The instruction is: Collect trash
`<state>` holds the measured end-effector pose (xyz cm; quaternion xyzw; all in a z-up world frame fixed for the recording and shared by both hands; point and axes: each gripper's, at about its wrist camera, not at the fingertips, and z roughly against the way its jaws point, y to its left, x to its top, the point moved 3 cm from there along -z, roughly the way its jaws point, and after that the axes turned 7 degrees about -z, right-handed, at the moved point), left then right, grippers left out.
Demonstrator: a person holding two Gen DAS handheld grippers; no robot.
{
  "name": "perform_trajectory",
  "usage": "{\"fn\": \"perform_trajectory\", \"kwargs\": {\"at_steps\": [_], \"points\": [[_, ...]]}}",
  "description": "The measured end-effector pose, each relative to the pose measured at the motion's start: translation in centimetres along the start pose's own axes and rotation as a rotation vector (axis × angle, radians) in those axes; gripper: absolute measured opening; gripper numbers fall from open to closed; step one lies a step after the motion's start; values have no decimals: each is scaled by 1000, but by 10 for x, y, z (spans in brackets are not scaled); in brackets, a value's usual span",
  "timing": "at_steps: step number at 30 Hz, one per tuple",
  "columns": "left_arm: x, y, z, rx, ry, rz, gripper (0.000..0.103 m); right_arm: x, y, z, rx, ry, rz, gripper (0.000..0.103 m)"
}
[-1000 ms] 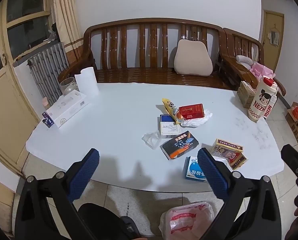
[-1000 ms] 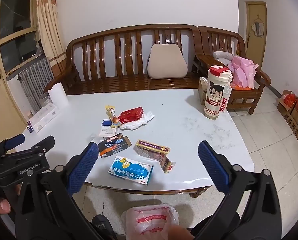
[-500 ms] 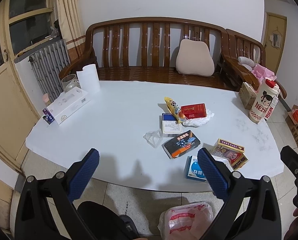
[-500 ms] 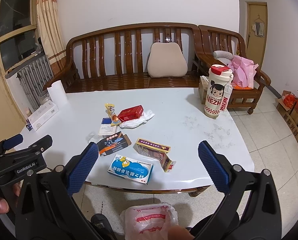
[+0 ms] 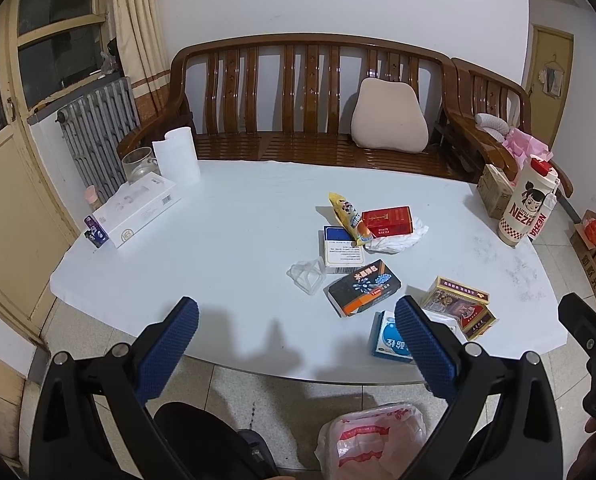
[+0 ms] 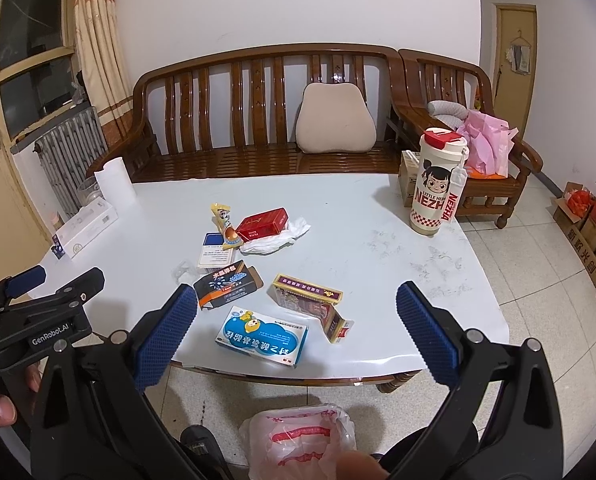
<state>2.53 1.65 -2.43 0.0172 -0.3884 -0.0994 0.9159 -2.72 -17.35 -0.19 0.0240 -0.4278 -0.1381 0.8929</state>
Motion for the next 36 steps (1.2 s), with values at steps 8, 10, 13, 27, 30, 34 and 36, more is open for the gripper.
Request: {"fn": "perform_trajectory", "kwargs": {"at_steps": [8,10,13,27,30,34,36], "points": [[0,1,1,-1,1,3,96,0,1,0,-1,1,1,98],[0,1,1,-1,0,4,96,0,1,0,-2,1,2,98],[0,2,1,-2,1,2,96,-1,2,0,-7,0,11,98],[-1,3,1,-5,2,7,96,0,0,3,-9,-3,10,98],[-1,3,1,-5,2,6,96,-1,0,4,-9,-3,11,98],[-1,3,2,-6,1,5,96,-1,0,4,-11,-2,11,98],[-1,3,2,-7,1,6,96,-1,0,3,-10,-2,11,98]]}}
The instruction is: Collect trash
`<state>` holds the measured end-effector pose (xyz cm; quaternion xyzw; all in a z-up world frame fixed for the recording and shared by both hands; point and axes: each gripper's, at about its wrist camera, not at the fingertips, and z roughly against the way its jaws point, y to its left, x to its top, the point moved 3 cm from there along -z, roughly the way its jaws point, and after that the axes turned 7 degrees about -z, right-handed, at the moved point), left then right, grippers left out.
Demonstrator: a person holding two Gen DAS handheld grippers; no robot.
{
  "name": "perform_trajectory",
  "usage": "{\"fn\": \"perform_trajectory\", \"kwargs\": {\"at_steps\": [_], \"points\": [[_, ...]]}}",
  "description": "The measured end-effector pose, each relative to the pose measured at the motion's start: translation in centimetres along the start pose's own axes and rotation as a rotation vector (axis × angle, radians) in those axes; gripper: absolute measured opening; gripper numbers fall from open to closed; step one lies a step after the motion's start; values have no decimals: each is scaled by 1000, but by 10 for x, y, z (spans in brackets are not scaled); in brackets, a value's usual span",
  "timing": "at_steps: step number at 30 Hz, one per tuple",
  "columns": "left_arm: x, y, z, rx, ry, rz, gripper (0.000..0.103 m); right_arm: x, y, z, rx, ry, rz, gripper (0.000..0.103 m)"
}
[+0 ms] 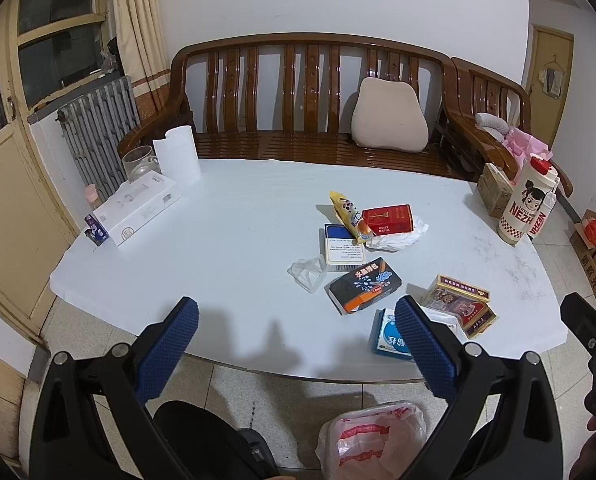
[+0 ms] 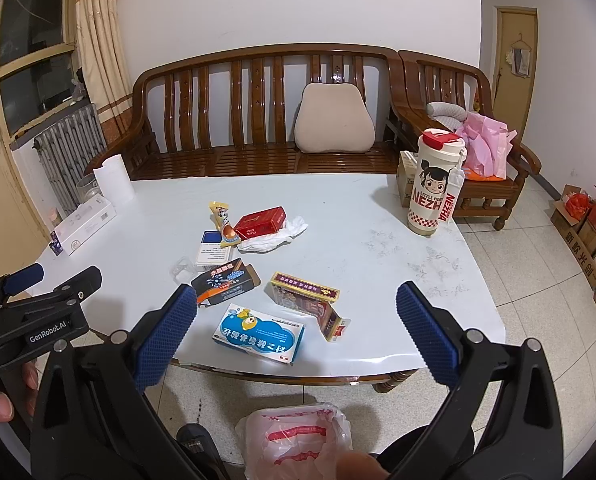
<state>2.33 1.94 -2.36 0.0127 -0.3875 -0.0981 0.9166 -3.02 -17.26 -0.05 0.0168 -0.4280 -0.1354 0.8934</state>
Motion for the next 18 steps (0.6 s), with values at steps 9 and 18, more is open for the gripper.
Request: {"fn": "perform_trajectory", "kwargs": {"at_steps": [9,18], "points": [[0,0,0,-1,1,1,96,-1,0,0,-2,0,1,98],[-8,13,-21,-19,41,16,96,7,-15,-5,-2,18,57,98]]}}
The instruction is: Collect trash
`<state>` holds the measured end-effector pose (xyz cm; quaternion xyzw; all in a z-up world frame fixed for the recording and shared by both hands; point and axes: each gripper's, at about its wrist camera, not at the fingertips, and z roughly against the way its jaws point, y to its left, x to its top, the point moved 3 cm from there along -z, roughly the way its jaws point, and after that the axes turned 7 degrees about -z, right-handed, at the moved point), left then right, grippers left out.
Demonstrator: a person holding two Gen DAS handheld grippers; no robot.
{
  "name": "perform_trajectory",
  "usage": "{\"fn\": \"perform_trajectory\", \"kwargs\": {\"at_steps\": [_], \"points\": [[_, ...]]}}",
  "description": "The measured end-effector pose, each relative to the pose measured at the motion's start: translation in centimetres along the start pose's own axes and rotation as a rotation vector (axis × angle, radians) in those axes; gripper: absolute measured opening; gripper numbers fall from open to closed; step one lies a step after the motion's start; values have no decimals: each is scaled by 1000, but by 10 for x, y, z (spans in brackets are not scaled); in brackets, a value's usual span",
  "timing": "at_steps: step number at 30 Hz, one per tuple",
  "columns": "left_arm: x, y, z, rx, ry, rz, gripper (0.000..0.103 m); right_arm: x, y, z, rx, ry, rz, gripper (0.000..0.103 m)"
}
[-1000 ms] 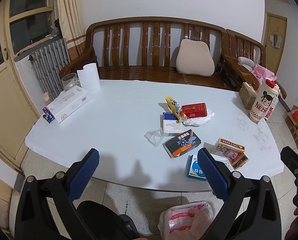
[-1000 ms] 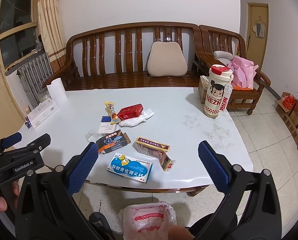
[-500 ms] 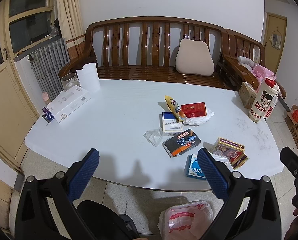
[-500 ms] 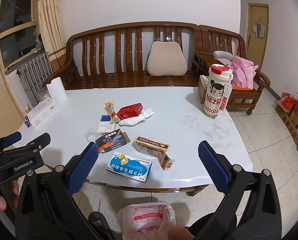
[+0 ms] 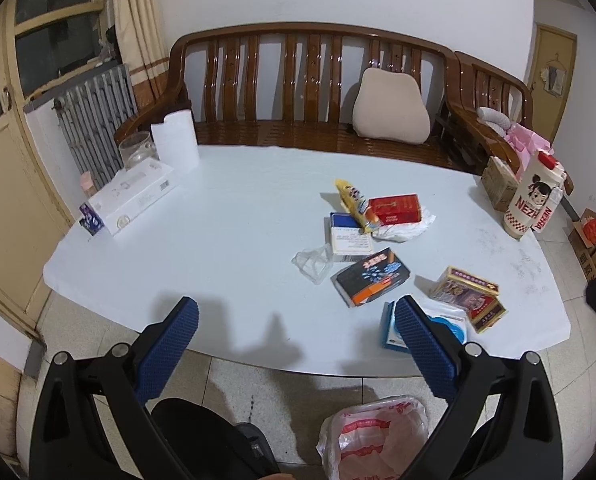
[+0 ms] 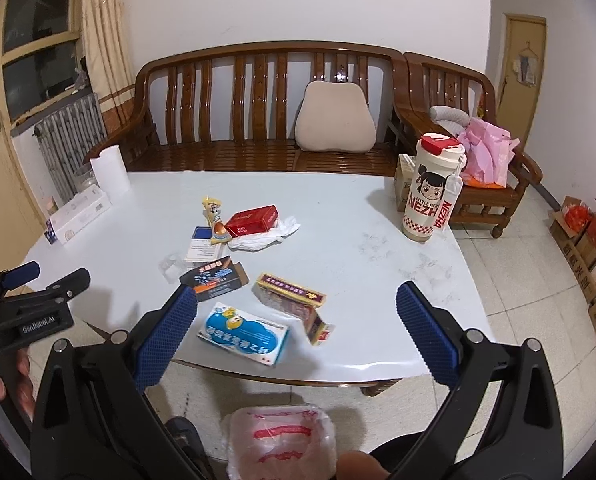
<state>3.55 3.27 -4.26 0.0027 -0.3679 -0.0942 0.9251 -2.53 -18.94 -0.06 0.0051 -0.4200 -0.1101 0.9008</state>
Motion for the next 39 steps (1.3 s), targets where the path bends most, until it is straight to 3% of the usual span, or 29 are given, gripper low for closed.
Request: {"fn": "perform_trajectory", "kwargs": {"at_steps": [7,20,34,39], "points": [[-2,9,-37,-28,60,19,96,9,-7,-23,33,60,97,98],[13,3,-115,-31,95,-79,96,11,-5,-81,121,161,238,98],[12,-5,-189,-129,151,-149,96,-9,-3,-157,247,329,367,98],[11,-3,-205,-133,171,-161,96,-15,3,-189,275,382,397,98]]}}
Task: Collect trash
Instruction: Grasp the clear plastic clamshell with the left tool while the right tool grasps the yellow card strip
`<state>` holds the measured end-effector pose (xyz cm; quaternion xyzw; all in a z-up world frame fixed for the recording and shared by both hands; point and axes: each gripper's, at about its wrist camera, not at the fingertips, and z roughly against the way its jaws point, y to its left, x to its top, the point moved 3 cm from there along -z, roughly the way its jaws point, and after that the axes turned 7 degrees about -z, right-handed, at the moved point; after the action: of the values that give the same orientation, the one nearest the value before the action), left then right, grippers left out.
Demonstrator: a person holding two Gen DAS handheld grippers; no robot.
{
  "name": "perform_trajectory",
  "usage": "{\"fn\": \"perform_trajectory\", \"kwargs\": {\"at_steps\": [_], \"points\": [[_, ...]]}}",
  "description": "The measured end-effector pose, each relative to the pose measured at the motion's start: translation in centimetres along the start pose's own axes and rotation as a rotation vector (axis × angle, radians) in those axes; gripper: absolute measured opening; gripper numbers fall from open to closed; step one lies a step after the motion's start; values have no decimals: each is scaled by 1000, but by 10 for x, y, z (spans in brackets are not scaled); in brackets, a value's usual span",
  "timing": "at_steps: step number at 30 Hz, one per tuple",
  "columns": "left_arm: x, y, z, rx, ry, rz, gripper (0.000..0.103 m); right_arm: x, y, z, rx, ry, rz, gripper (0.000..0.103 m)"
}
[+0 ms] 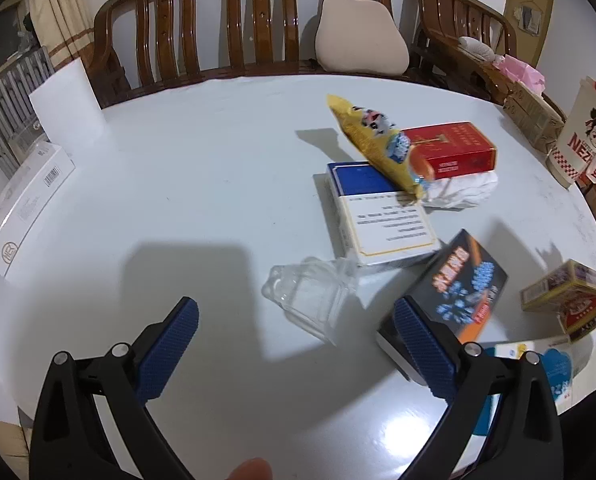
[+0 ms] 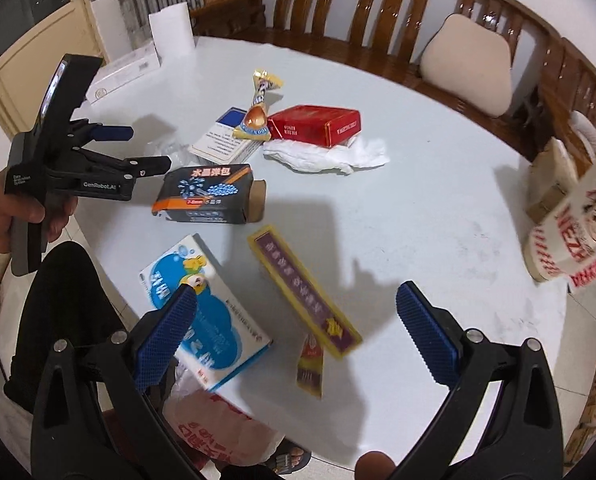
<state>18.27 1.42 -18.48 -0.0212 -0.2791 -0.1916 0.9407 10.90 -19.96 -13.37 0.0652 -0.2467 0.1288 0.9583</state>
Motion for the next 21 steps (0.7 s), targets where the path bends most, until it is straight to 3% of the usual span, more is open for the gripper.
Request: {"fn": "perform_trajectory", "kwargs": {"at_steps": [3,7,11,16,18,21], "points": [[2,6,-9,-26,7,20,96,5,-2,-17,-3,29,12,98],[3,11,-17,-39,33,36,86,7,1,-33,11,64,23,93],[2,12,-21,-41,37,36,79,8,2,-43,5,86,37,62],[2,11,-20,-51,27,34,70,5,2,-46,9,106,42,51],[2,11,-20,-55,24,32,66,4,1,-48,9,119,43,38],[3,11,-18,-61,20,31,55,2,-1,-51,-5,131,38,28]]}}
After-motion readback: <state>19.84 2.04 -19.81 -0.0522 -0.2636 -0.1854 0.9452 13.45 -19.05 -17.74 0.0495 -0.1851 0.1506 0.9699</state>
